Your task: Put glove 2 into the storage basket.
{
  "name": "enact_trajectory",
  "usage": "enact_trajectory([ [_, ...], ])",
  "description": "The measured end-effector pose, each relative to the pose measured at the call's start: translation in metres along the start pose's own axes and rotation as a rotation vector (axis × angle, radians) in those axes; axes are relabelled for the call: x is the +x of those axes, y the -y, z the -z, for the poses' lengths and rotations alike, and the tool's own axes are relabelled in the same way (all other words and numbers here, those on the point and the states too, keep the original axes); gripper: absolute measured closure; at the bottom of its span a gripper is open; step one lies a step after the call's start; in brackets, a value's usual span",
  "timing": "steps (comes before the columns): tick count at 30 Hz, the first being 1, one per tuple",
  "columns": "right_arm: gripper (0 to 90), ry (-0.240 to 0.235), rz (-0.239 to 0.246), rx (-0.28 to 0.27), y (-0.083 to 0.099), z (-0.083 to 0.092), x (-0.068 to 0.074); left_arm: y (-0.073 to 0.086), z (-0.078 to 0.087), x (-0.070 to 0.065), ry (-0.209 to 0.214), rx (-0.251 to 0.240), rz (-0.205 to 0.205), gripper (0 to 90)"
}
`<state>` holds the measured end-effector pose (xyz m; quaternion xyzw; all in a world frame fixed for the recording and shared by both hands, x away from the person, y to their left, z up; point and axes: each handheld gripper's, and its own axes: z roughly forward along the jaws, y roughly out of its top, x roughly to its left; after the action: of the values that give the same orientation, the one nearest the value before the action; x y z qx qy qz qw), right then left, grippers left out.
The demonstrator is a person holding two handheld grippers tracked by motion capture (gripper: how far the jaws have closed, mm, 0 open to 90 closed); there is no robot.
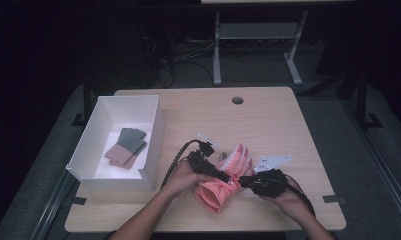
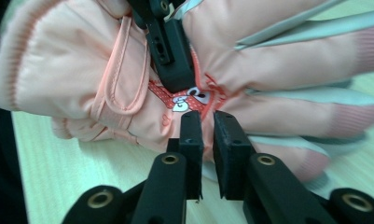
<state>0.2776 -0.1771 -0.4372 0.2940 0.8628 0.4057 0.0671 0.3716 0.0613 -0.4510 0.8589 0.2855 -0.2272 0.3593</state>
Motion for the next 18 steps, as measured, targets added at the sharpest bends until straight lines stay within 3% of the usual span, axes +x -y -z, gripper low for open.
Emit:
enact_trajectory([
  [10, 55.5, 0.050, -0.069, -0.012, 0.022, 0.026, -0.009, -0.003, 0.012, -0.009, -0.030, -0.023, 0.004, 60.4],
  [14, 35.7, 0.096, -0.107, -0.010, 0.037, 0.036, -0.013, -0.005, 0.018, -0.015, -0.049, -0.011, -0.011, 60.2],
  [15, 35.7, 0.096, -0.107, -0.010, 0.037, 0.036, -0.013, -0.006, 0.019, -0.016, -0.053, -0.013, -0.008, 60.2],
  [16, 27.0, 0.102, -0.147, -0.015, 0.041, 0.037, -0.015, -0.007, 0.022, -0.017, -0.060, -0.014, -0.003, 60.2],
  [17, 27.0, 0.102, -0.147, -0.015, 0.041, 0.037, -0.015, -0.008, 0.023, -0.018, -0.062, -0.018, 0.002, 60.2],
  [18, 21.2, 0.109, -0.157, -0.010, 0.044, 0.038, -0.017, -0.009, 0.027, -0.020, -0.076, -0.018, 0.001, 60.1],
])
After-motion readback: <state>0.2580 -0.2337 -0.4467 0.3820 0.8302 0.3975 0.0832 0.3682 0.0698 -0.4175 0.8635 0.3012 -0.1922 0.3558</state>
